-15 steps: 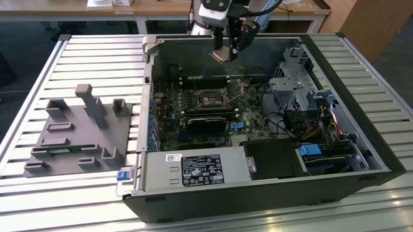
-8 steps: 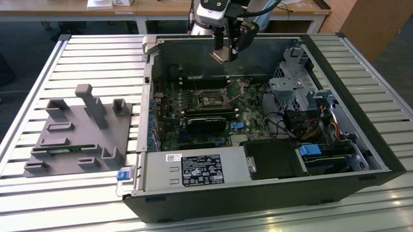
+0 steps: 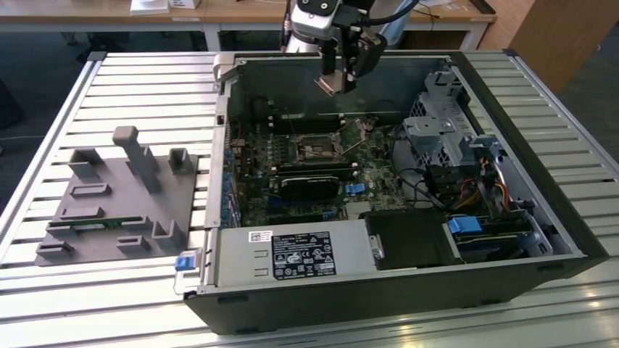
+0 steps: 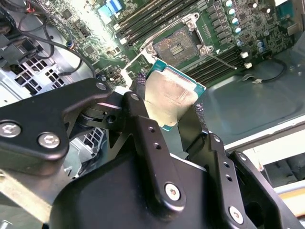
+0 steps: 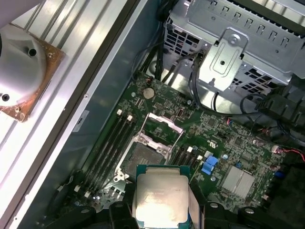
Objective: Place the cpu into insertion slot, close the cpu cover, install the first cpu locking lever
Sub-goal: 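Place the cpu into insertion slot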
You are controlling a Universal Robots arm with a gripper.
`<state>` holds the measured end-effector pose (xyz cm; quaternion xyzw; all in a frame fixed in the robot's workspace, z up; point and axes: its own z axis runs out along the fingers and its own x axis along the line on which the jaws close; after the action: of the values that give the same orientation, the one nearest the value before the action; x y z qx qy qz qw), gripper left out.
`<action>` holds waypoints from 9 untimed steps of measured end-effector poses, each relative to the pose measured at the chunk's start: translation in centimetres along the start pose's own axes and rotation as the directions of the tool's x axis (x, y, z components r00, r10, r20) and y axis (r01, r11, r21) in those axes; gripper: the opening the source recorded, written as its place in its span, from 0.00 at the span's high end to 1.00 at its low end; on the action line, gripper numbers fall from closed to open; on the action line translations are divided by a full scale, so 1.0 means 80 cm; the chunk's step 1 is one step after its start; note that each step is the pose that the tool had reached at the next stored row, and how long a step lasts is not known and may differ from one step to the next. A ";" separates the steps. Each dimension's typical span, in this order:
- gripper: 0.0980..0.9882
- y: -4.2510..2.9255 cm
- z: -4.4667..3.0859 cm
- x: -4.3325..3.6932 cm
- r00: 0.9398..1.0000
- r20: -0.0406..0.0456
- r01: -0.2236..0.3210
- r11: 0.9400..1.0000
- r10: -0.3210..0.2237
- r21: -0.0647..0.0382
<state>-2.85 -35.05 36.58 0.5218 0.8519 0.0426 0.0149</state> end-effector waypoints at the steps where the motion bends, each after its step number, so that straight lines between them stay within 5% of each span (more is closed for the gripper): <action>1: 0.52 0.0000 0.0000 0.000 1.000 0.000 -0.005 1.000 0.005 0.000; 9: 0.52 -0.0002 0.0003 0.000 0.999 0.004 -0.049 0.999 0.049 -0.001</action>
<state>-2.86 -35.05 36.56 0.5425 0.8389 0.0422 0.0159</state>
